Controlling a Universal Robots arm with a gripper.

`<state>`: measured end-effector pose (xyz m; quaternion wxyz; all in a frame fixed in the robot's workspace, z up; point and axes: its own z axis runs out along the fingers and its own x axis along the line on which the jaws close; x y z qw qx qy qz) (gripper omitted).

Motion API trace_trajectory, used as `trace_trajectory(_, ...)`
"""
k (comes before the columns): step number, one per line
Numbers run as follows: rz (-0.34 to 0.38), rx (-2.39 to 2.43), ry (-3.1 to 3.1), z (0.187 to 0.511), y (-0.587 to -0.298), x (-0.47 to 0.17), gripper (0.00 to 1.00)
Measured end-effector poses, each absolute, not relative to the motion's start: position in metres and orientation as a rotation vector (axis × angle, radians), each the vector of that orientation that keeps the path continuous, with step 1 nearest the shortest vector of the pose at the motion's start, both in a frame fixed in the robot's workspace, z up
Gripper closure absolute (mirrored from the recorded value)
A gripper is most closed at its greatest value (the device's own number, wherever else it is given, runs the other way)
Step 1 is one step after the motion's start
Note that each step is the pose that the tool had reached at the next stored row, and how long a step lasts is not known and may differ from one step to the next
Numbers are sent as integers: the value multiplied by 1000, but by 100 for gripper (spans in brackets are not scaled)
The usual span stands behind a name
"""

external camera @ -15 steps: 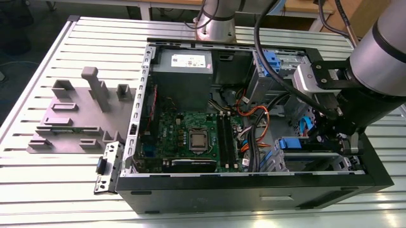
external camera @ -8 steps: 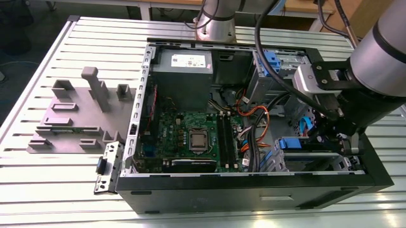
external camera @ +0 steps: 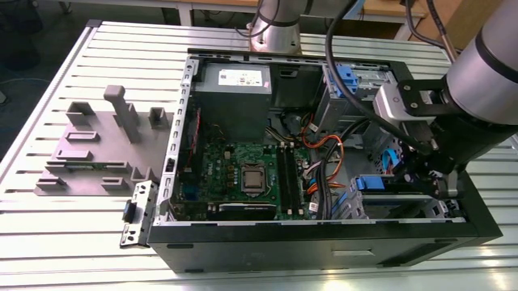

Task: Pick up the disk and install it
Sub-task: 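Insert the second disk wire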

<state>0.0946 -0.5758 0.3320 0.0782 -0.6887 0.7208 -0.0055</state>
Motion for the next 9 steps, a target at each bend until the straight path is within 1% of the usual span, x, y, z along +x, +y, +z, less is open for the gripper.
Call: trace_trajectory(9,-11,-2060,2156,327,-577,95,84)
